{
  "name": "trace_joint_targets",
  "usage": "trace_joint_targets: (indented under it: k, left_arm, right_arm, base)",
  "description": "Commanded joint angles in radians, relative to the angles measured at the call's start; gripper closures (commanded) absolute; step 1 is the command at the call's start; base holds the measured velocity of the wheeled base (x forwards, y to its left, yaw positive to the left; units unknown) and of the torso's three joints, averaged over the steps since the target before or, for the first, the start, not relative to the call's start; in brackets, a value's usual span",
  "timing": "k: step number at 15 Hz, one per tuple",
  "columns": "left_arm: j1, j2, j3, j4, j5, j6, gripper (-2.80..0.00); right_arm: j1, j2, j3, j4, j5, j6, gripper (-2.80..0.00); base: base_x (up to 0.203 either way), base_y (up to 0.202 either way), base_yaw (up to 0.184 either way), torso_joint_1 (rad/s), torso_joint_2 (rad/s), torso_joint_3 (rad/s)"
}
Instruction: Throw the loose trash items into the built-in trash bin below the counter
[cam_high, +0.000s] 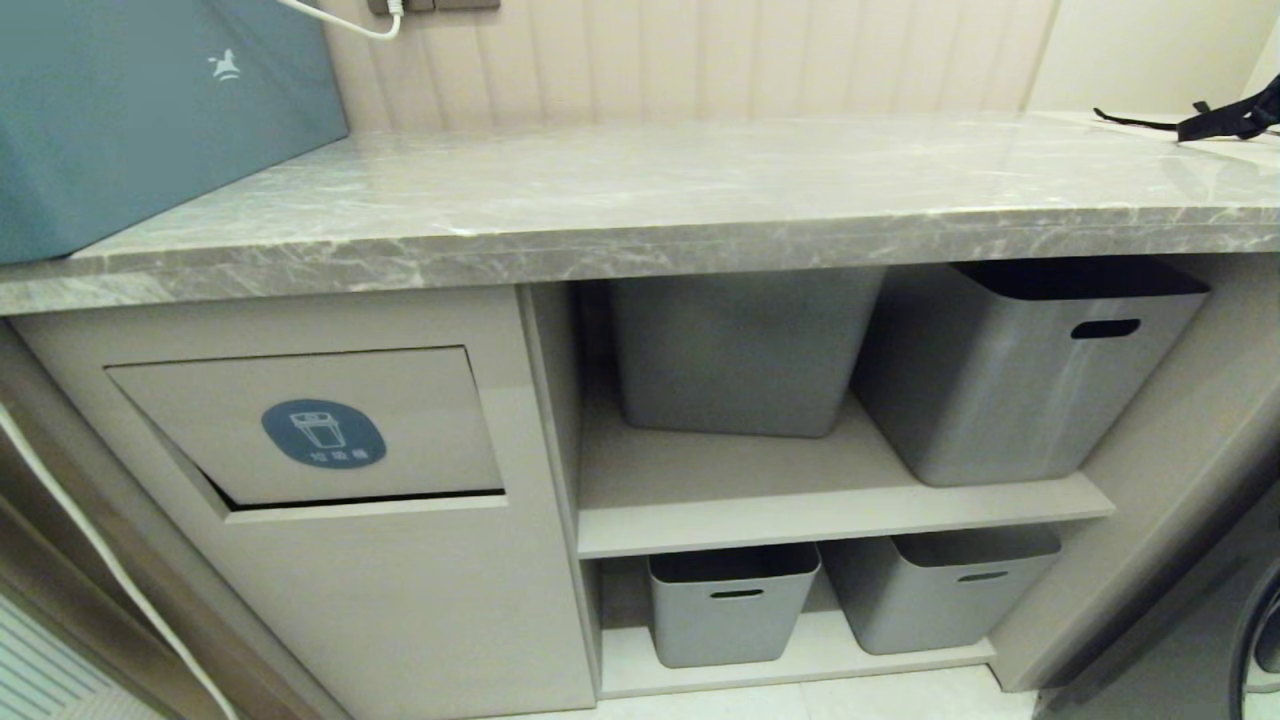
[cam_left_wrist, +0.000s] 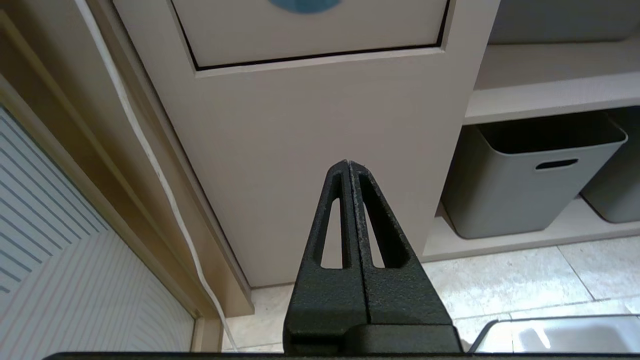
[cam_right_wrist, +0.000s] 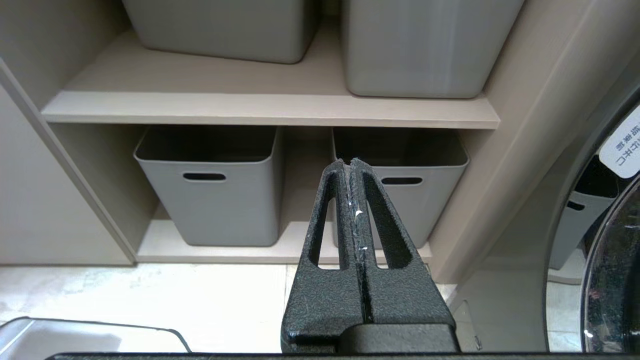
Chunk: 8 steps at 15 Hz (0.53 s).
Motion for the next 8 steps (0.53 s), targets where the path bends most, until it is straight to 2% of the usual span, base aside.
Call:
trace_joint_targets:
  k: [1, 3, 8]
  left_arm:
    - [0.000, -0.007, 0.000, -0.001, 0.002, -0.008, 0.00]
    - [0.000, -0.007, 0.000, -0.002, 0.004, -0.032, 0.00]
    - [0.000, -0.007, 0.000, -0.002, 0.004, -0.032, 0.00]
  right_arm:
    - [0.000, 0.001, 0.000, 0.000, 0.000, 0.005, 0.00]
    - [0.000, 0.001, 0.000, 0.001, -0.003, 0.008, 0.00]
    - [0.000, 0.001, 0.000, 0.001, 0.003, -0.003, 0.00]
  base:
    - [0.000, 0.000, 0.000, 0.000, 0.00, 0.000]
    - [0.000, 0.000, 0.000, 0.000, 0.00, 0.000]
    - [0.000, 0.000, 0.000, 0.000, 0.00, 0.000]
